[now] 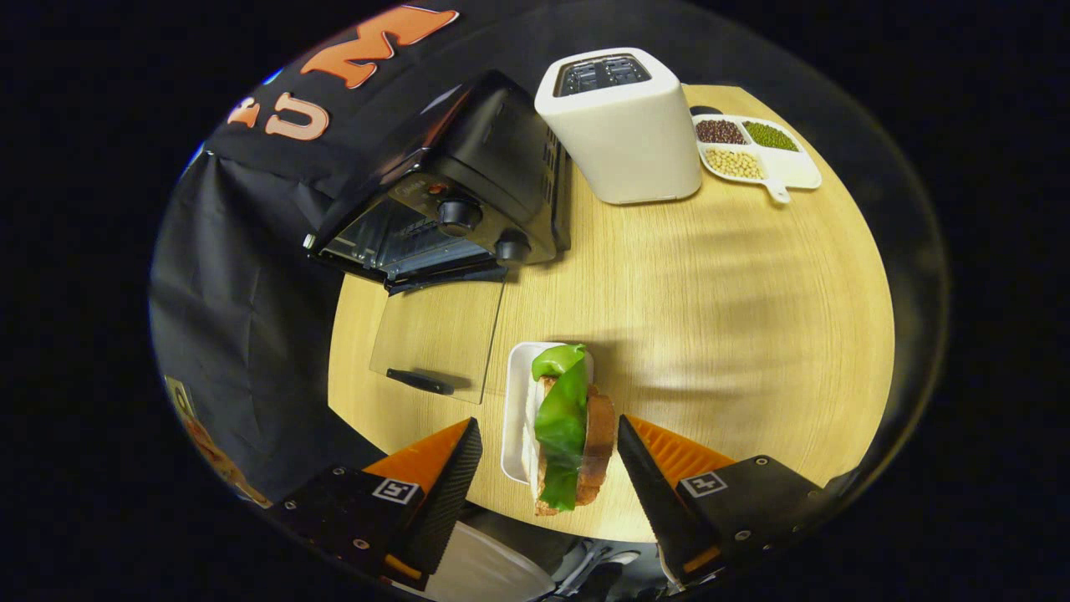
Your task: Open the toaster oven, put the food inside, and close the toaster oven door.
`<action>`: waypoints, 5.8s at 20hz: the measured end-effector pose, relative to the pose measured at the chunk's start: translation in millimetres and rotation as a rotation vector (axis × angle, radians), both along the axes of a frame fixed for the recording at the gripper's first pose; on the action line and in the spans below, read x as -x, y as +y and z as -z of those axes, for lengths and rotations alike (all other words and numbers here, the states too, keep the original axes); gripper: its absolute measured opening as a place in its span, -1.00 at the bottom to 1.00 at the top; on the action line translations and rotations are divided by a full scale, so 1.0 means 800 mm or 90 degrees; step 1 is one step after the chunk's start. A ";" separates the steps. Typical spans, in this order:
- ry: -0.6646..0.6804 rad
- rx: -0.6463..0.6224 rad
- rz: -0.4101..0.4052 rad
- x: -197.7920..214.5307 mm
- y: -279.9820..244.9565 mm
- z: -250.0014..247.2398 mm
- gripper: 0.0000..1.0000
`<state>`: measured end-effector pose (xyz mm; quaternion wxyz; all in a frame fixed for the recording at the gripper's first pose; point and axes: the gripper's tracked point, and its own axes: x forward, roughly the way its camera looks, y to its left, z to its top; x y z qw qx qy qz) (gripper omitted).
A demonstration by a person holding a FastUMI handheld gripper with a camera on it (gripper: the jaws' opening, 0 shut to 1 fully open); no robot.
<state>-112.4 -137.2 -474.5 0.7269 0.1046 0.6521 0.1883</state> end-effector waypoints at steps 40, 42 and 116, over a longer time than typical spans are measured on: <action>-0.236 -0.379 0.585 -0.104 0.229 -0.051 -0.43; -0.264 -0.361 0.618 -0.120 0.236 -0.027 -0.43; -0.441 0.255 0.121 -0.042 0.286 -0.019 1.00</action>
